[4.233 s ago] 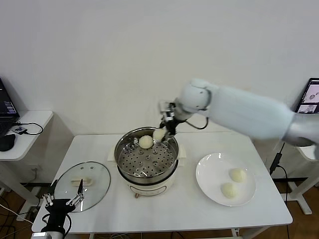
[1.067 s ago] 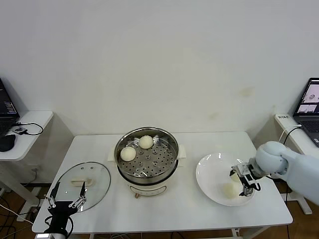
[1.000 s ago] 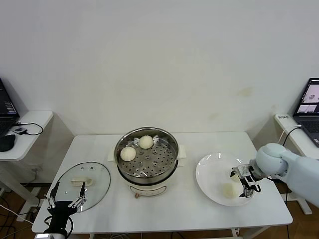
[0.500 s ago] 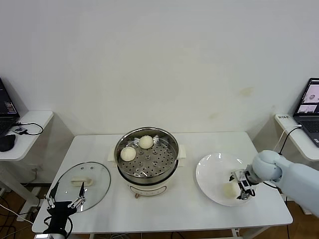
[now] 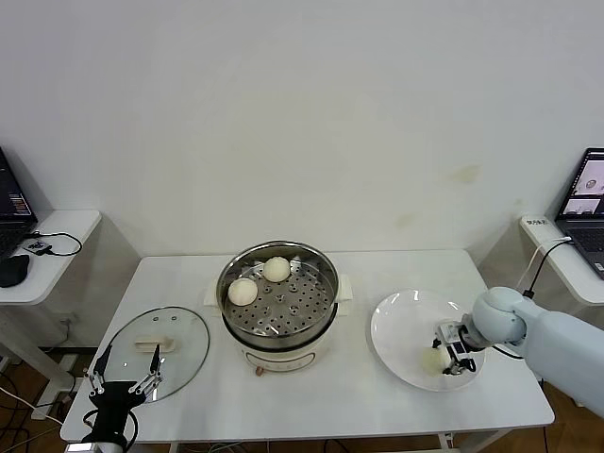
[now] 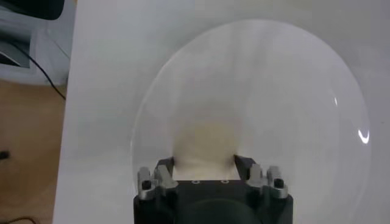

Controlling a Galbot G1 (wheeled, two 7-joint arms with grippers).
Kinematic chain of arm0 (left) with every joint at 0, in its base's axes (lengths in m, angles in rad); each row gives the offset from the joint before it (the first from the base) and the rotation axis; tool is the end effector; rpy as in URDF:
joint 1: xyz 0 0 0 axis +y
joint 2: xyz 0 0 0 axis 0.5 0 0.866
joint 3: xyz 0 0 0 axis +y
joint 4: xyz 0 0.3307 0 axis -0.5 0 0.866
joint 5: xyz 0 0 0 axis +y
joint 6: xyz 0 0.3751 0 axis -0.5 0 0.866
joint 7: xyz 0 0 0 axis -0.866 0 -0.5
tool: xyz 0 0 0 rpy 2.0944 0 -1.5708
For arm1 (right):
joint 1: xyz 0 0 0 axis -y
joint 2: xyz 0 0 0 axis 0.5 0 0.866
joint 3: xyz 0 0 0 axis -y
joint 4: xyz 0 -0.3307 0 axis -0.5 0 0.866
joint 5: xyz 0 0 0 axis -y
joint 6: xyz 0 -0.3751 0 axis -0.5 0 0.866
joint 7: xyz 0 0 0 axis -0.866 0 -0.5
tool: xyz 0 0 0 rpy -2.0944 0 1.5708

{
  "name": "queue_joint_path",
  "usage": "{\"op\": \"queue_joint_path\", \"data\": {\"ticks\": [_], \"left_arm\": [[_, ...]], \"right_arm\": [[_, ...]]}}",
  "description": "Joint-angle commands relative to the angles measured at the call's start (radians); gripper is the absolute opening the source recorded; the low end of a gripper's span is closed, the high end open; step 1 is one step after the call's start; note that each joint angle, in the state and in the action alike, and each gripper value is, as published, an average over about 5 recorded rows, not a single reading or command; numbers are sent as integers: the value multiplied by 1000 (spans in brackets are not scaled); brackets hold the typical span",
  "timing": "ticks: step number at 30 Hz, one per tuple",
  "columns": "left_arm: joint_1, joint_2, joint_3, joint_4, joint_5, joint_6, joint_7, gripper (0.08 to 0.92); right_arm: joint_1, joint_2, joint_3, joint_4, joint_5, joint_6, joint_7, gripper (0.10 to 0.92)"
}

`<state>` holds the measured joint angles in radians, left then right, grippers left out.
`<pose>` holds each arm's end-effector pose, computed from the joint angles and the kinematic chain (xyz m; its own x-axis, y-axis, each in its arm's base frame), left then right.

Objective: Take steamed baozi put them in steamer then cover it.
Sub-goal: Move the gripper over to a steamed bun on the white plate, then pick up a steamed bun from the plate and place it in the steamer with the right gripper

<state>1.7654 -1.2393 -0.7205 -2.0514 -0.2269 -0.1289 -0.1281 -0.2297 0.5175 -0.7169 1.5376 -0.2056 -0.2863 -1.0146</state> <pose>0.1617 0.1127 -0.3107 -0.9913 -0.1197 0.0541 -0.1094 0.9804 0.1637 0.4318 -0.1228 -0.2382 -0.1748 -0.0685 0.9822 -0.9708 -0.1545 -0.1835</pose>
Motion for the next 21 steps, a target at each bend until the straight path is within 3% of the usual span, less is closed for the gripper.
{"op": "queue_joint_path", "data": {"ticks": [1, 13, 21], "left_arm": [[1, 1, -1, -3, 0, 1, 0, 823], [2, 8, -7, -17, -3, 6, 1, 823], [5, 14, -9, -30, -5, 10, 1, 823]], "right_arm": [[10, 4, 4, -3, 4, -2, -2, 570], [342, 1, -62, 10, 156, -21, -56, 562], [686, 154, -186, -81, 284, -27, -71, 568]]}}
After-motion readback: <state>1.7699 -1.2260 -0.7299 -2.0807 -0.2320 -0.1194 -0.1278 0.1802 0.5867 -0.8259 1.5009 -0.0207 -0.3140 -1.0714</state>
